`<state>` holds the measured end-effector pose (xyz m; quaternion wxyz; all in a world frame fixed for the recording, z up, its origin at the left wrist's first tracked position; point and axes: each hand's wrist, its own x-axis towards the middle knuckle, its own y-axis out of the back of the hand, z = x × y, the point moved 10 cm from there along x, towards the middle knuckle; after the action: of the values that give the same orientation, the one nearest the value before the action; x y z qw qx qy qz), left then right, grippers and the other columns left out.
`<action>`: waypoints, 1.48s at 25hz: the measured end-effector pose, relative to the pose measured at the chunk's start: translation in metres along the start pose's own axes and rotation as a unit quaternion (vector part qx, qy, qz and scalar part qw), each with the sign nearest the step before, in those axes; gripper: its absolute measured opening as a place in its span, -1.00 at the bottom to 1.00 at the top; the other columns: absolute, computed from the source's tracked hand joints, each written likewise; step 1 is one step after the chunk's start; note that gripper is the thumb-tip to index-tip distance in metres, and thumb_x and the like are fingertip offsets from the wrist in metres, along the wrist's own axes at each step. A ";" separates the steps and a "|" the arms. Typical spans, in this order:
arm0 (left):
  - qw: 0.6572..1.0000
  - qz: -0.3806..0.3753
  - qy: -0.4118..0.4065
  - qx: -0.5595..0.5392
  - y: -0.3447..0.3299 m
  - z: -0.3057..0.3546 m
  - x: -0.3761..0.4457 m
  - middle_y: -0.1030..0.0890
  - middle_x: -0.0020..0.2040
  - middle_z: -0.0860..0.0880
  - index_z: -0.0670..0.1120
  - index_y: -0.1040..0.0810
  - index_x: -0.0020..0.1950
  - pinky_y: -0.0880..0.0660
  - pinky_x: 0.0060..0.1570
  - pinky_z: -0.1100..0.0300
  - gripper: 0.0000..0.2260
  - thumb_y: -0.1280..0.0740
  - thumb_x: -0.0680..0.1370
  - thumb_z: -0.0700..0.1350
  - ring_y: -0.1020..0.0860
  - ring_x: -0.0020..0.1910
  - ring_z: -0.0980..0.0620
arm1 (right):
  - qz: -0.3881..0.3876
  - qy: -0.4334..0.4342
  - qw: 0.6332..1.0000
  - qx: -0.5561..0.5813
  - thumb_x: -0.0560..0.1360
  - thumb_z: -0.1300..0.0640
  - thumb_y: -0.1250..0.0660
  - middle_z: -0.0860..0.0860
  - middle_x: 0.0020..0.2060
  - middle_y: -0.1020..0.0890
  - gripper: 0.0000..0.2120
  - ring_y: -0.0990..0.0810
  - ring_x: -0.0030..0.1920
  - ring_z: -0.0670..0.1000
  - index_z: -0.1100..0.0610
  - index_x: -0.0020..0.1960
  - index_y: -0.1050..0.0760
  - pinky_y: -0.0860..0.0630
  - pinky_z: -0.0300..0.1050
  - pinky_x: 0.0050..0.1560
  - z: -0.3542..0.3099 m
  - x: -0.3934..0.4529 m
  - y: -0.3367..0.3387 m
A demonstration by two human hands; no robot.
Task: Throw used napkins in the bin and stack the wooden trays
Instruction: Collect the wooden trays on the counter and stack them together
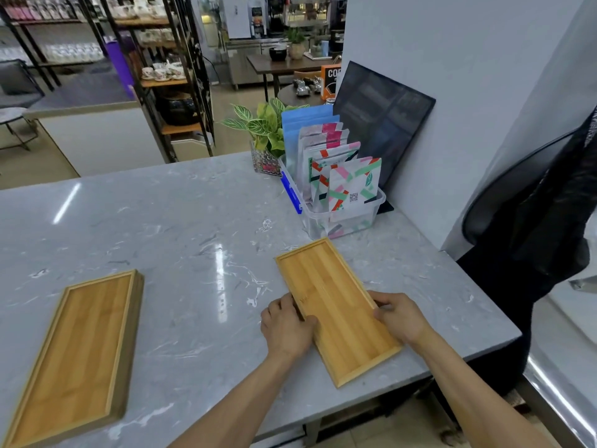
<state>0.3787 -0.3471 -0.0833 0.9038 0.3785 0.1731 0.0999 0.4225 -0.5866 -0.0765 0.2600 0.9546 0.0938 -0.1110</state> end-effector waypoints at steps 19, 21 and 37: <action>0.920 -0.070 -0.014 -0.385 0.140 -0.080 -0.020 -0.59 0.13 -0.09 0.11 -0.51 0.28 -0.62 -0.19 0.18 -0.50 -0.43 0.45 -0.33 -0.68 -0.05 -0.03 | -0.171 0.036 0.945 0.277 0.39 0.38 -0.43 0.15 0.14 -0.57 -0.42 -0.68 -0.01 0.14 -0.15 0.27 -0.52 -0.62 -0.04 -0.15 -0.101 -0.041 -0.111; 0.922 -0.056 -0.008 -0.383 0.158 -0.100 -0.020 -0.57 0.15 -0.09 0.11 -0.53 0.27 -0.61 -0.17 0.19 -0.50 -0.44 0.44 -0.33 -0.67 -0.03 -0.05 | -0.175 0.039 0.946 0.268 0.40 0.40 -0.41 0.18 0.15 -0.56 -0.41 -0.68 -0.04 0.13 -0.12 0.28 -0.51 -0.62 -0.03 -0.14 -0.115 -0.040 -0.133; 0.927 0.056 0.049 -0.368 0.314 -0.264 -0.013 -0.53 0.08 -0.03 0.05 -0.52 0.31 -0.55 -0.26 0.26 -0.47 -0.42 0.41 -0.36 -0.61 -0.24 0.09 | -0.213 0.047 0.955 0.200 0.38 0.44 -0.39 0.10 0.00 -0.60 -0.39 -0.69 -0.14 0.12 -0.09 0.28 -0.50 -0.66 -0.03 -0.20 -0.232 -0.040 -0.326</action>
<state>0.2486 0.0377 -0.0268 0.9628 0.0227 0.1467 0.2258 0.3448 -0.1949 -0.0265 0.0297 0.9491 0.2832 -0.1350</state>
